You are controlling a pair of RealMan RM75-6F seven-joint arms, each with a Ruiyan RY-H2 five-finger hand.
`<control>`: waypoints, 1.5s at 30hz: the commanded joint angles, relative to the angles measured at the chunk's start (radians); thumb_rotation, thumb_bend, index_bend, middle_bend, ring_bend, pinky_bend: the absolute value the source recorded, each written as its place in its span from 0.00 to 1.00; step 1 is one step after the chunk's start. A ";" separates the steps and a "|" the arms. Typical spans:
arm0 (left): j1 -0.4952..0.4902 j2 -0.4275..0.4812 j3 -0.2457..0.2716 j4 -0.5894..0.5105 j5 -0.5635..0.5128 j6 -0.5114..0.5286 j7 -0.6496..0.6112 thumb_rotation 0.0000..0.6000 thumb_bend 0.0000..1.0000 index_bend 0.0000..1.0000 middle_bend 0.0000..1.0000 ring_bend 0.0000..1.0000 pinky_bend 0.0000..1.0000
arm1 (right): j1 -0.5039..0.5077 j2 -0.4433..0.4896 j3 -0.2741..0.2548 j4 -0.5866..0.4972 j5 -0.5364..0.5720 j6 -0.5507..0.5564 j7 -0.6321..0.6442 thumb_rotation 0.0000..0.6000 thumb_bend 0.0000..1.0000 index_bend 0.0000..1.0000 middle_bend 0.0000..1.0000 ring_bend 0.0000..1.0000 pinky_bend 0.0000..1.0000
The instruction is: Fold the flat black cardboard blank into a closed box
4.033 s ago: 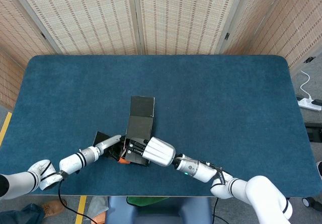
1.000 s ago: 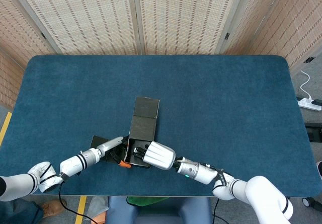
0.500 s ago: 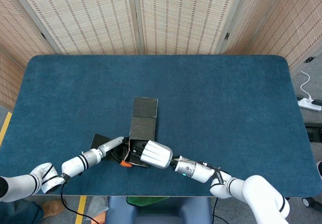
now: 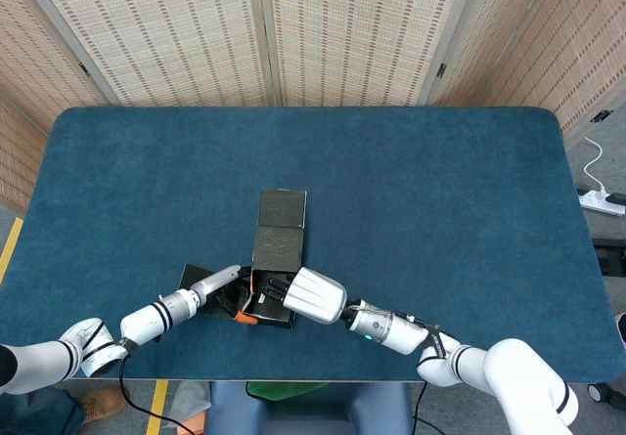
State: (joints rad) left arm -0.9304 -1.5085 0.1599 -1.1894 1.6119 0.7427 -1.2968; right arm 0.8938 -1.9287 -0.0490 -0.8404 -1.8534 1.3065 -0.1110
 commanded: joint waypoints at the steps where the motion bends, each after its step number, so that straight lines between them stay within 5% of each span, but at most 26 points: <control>1: 0.002 0.000 0.000 -0.001 0.002 0.003 0.001 1.00 0.20 0.37 0.37 0.60 0.82 | -0.005 0.001 -0.012 -0.004 -0.004 -0.011 -0.006 1.00 0.02 0.33 0.36 0.75 1.00; 10: 0.004 -0.001 -0.006 -0.004 -0.002 0.000 0.007 1.00 0.19 0.37 0.36 0.60 0.80 | -0.008 -0.010 -0.020 0.009 -0.011 -0.018 -0.008 1.00 0.02 0.33 0.37 0.75 1.00; 17: 0.004 -0.008 -0.010 -0.009 -0.002 -0.001 0.016 1.00 0.20 0.36 0.36 0.60 0.80 | 0.013 -0.039 -0.019 0.035 -0.015 -0.048 0.000 1.00 0.12 0.34 0.39 0.75 1.00; 29: 0.004 -0.003 -0.004 -0.004 0.009 0.002 -0.007 1.00 0.20 0.34 0.35 0.60 0.79 | 0.040 -0.025 -0.026 0.020 -0.023 -0.088 -0.005 1.00 0.32 0.59 0.61 0.78 1.00; 45: 0.003 0.005 0.008 -0.007 0.021 0.009 -0.030 1.00 0.20 0.32 0.35 0.60 0.79 | 0.074 0.021 -0.020 -0.054 -0.011 -0.153 -0.004 1.00 0.39 0.90 0.89 0.81 1.00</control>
State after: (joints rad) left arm -0.9278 -1.5032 0.1683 -1.1961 1.6330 0.7521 -1.3276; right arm 0.9665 -1.9091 -0.0704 -0.8933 -1.8658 1.1547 -0.1159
